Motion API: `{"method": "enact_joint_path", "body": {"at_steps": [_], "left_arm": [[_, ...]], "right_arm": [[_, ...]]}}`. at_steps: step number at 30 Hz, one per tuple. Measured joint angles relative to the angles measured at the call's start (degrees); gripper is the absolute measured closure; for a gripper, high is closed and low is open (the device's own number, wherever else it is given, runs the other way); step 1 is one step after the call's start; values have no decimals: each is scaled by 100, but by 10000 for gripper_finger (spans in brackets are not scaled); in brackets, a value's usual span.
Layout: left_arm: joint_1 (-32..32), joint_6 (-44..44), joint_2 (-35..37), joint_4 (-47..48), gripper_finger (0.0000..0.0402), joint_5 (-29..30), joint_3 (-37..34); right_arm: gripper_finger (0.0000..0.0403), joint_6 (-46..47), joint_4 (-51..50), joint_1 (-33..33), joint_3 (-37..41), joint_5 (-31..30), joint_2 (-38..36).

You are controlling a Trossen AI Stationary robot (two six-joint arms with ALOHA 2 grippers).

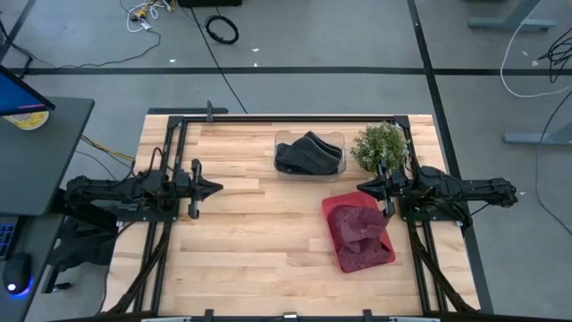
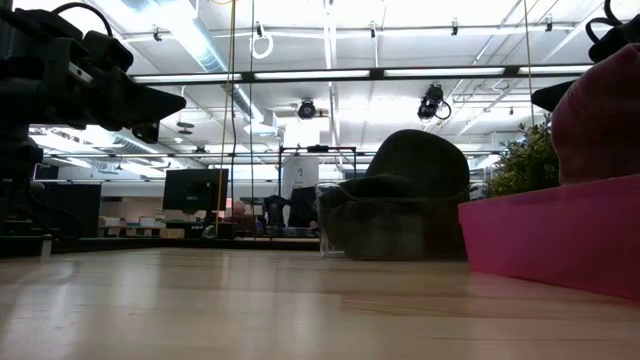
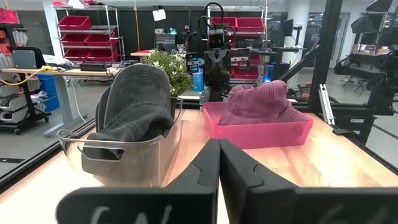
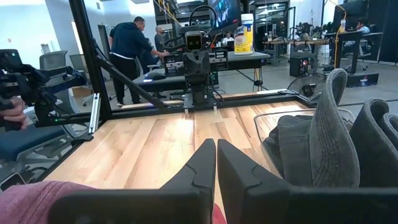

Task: Pick & Place hat
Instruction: Return to home position

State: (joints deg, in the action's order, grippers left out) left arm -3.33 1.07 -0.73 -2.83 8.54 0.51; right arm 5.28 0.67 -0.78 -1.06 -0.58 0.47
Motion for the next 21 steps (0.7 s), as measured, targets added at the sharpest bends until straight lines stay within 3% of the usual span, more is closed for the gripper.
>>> {"method": "enact_joint_path", "body": {"at_steps": [21], "left_arm": [[0, -24, 0, 4, 369, 0, 0]], "right_arm": [[382, 0, 0, -2, 0, -1, 0]]}}
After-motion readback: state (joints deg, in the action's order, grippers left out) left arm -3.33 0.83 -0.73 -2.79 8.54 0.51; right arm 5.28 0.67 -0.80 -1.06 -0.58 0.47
